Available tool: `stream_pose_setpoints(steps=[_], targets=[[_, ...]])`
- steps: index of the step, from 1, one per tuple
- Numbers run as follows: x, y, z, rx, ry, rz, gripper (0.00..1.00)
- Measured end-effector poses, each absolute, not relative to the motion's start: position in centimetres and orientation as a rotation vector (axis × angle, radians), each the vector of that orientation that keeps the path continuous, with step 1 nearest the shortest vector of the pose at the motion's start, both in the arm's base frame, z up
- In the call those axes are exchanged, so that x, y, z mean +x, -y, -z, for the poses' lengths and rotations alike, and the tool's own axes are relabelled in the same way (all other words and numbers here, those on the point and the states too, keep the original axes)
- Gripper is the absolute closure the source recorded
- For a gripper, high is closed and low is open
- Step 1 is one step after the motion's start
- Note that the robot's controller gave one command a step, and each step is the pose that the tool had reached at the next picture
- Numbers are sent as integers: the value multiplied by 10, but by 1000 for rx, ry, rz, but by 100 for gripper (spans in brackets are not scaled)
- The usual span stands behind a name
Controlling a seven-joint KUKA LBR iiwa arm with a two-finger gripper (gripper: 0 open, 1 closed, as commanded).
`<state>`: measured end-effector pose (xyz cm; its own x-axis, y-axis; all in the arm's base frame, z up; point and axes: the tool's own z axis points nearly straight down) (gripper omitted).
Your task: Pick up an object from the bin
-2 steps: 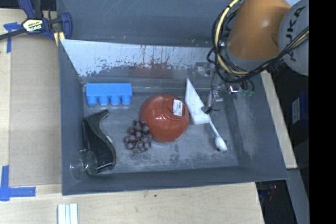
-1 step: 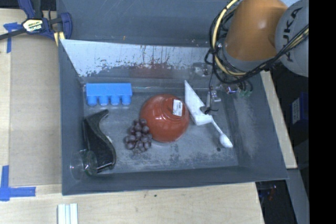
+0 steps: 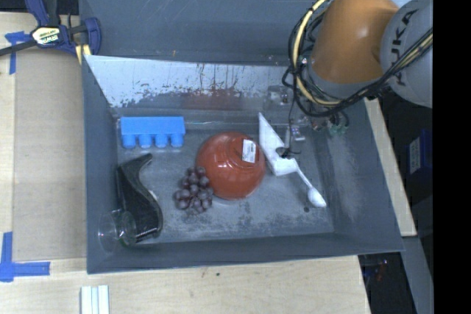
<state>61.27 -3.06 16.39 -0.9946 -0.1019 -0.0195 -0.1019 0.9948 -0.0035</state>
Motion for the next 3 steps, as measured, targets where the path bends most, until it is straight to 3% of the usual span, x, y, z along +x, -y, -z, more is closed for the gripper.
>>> stream_pose_setpoints(steps=[1,2,3], targets=[[610,-32,-117,-857,-3001,17,0],[600,-18,-93,-323,-3103,6,0],[607,-56,-76,-815,-3008,17,0]])
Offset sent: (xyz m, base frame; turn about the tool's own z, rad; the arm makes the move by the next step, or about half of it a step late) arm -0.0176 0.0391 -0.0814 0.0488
